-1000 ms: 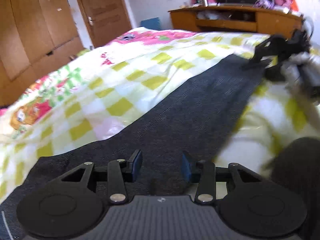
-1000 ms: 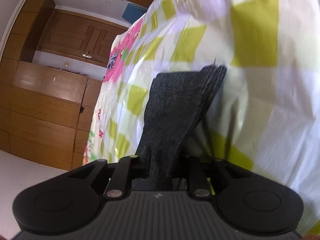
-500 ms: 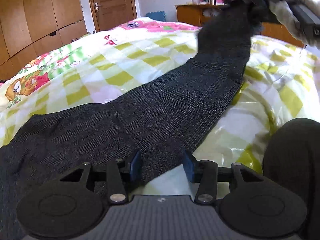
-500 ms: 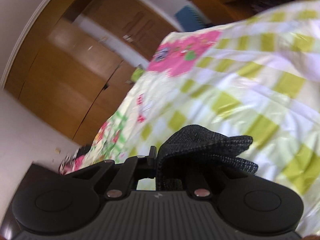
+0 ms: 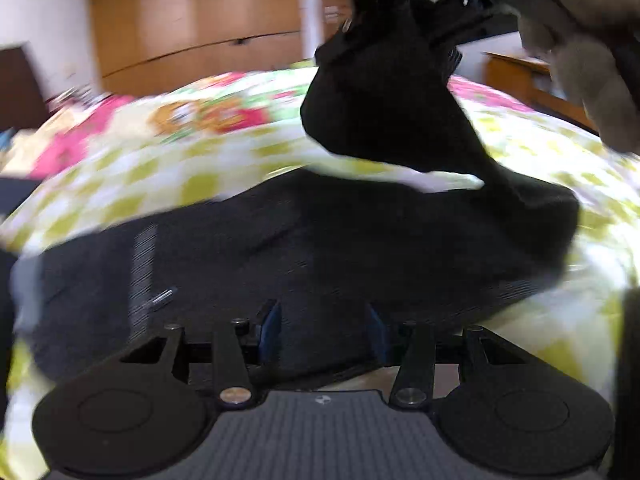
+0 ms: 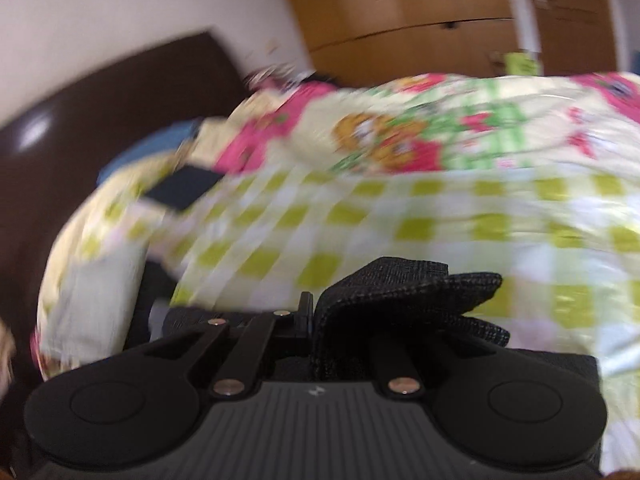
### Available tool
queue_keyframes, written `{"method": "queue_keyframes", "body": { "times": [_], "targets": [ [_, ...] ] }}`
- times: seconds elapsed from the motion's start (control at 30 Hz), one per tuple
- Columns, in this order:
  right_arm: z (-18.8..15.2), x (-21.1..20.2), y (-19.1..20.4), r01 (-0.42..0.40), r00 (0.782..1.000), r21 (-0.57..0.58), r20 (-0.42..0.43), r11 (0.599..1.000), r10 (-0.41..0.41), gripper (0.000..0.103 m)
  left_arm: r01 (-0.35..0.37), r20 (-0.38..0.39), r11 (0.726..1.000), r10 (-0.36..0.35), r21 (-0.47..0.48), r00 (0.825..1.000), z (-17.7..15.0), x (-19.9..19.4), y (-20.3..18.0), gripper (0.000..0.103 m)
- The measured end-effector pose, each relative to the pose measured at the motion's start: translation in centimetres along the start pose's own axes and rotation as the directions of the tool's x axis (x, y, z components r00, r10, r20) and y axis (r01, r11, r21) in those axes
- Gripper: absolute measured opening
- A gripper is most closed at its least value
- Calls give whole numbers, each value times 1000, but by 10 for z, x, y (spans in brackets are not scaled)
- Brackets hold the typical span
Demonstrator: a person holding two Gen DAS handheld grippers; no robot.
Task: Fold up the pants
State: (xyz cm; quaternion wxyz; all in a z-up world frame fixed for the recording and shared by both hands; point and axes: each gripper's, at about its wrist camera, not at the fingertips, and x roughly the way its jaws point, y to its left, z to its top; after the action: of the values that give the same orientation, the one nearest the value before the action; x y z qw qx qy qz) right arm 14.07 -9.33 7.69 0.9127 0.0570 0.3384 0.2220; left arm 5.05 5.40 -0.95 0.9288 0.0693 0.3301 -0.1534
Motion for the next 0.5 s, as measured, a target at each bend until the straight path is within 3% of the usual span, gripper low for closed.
{"method": "queue_keyframes", "body": {
  "times": [0.1, 0.23, 0.37, 0.5],
  "targets": [
    [-26, 37, 59, 25, 997, -277, -68, 961, -45, 8, -38, -14, 995, 36, -95, 999, -12, -6, 28, 59],
    [-66, 59, 104, 46, 989, -550, -91, 834, -114, 9, -15, 11, 974, 18, -226, 1000, -17, -13, 55, 59],
    [-71, 68, 109, 47, 985, -564, -113, 824, -133, 10, 18, 21, 961, -12, -277, 1000, -21, -12, 64, 59],
    [-70, 78, 121, 72, 985, -602, -82, 795, -151, 10, 37, 39, 954, -27, -298, 999, -23, -15, 70, 59]
  ]
}}
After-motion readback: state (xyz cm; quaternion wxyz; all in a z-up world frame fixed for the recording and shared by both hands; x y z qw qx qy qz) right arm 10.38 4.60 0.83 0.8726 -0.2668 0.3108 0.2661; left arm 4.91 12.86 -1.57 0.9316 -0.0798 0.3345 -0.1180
